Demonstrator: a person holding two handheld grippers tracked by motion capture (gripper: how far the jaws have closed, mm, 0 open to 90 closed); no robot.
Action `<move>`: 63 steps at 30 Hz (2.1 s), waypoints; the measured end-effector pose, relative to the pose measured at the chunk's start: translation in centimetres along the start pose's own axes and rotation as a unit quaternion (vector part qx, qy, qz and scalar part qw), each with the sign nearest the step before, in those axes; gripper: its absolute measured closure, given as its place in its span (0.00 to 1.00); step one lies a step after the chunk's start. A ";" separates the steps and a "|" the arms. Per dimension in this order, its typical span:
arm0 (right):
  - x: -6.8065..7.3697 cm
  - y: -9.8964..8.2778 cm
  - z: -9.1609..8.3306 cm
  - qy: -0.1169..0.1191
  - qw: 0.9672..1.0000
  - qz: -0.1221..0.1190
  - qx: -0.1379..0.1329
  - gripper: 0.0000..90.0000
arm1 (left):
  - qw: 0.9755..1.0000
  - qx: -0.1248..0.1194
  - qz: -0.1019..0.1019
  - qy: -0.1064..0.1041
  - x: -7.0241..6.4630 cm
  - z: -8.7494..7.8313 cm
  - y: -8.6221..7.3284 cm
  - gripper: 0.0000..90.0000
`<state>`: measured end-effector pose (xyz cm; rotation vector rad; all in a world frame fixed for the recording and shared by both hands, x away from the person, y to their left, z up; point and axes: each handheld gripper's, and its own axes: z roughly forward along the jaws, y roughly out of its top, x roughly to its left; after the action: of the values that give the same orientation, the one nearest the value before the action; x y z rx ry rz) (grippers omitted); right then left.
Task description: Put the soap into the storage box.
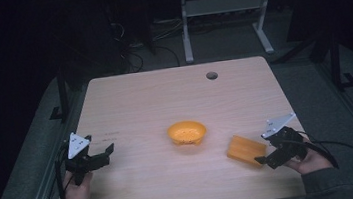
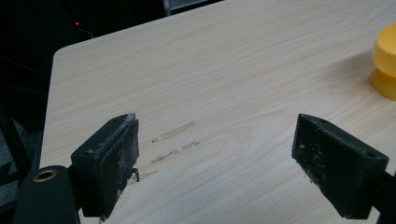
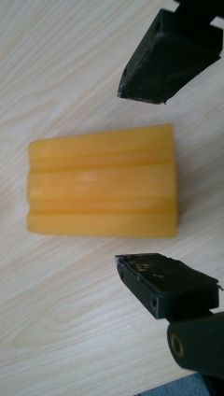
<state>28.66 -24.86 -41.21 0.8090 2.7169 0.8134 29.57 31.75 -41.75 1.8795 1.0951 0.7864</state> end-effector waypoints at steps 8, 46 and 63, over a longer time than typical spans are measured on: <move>-0.1 1.6 1.8 0.010 0.999 -0.026 0.021 0.18 | 1.000 -0.001 0.000 0.002 0.1 0.0 0.0 0.16; -0.6 3.3 6.4 0.031 0.994 -0.031 0.098 0.21 | 1.000 -0.004 -0.004 0.000 0.1 0.1 0.1 0.16; -0.4 3.5 6.6 0.025 0.993 -0.041 0.106 0.23 | 1.000 -0.005 -0.002 -0.001 0.1 0.0 0.1 0.16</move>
<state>32.76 -19.66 -44.76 0.7189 2.8945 0.5409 29.67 31.80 -41.65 1.8679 1.0926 0.7868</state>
